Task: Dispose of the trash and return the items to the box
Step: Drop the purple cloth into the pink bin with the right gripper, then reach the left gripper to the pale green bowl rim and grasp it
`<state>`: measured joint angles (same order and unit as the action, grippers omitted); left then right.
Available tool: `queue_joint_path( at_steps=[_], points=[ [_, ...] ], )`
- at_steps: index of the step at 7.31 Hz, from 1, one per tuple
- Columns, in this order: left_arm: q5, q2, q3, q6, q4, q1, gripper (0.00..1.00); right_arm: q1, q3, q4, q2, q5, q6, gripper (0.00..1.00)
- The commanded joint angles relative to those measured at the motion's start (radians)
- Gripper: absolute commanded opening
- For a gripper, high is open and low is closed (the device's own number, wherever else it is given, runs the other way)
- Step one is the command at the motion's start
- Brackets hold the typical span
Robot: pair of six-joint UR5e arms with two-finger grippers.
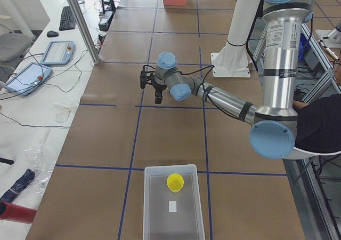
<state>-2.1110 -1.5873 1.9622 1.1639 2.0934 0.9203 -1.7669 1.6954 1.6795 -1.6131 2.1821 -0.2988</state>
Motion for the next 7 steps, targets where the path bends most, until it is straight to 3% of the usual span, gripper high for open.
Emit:
queue_joint_path(
  at_steps=[1,3,5,7],
  points=[
    [0.083,-0.083,0.017,0.184,-0.057,-0.164,1.0,0.073,0.052,-0.001,-0.001,0.037,0.105,1.0],
    [0.234,-0.245,-0.04,0.256,-0.253,-0.306,1.0,0.083,0.066,0.0,-0.002,0.065,0.104,1.0],
    [0.247,-0.27,-0.103,0.286,-0.259,-0.353,0.99,0.083,0.066,-0.001,-0.001,0.137,0.101,1.0],
    [0.246,-0.266,-0.127,0.292,-0.256,-0.373,0.98,0.083,0.07,0.0,0.001,0.142,0.095,1.0]
  ],
)
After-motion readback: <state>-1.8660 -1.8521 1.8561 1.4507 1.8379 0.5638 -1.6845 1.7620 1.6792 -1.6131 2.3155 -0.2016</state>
